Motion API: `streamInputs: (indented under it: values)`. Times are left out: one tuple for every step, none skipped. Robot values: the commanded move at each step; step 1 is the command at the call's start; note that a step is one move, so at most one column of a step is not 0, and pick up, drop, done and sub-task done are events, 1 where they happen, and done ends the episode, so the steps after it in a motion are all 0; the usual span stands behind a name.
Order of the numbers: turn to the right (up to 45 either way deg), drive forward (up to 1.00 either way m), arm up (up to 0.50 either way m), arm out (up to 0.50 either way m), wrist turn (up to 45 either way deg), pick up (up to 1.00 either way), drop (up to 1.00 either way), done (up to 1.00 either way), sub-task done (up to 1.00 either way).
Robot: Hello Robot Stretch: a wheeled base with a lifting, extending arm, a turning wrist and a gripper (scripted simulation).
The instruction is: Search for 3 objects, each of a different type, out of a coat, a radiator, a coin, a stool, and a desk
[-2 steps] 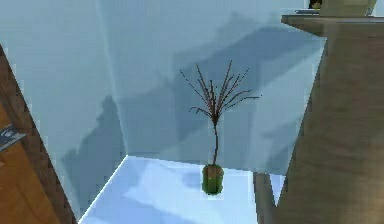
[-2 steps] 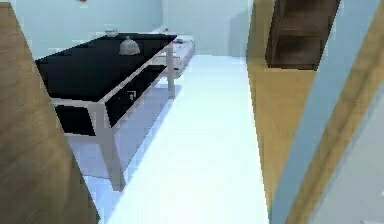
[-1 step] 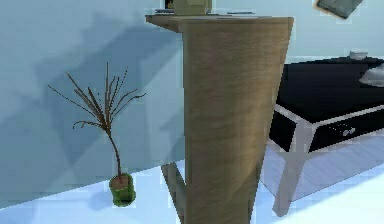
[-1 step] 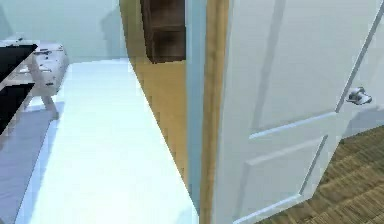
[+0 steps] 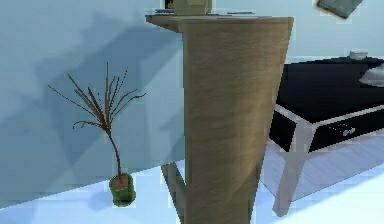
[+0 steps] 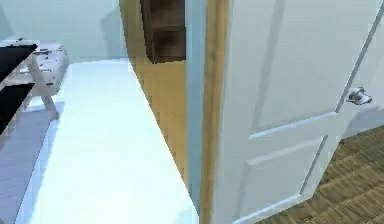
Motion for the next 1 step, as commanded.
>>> streamInputs:
  values:
    - [45.0,0.00,0.00,0.00,0.0,0.00,0.00,0.00,0.00]
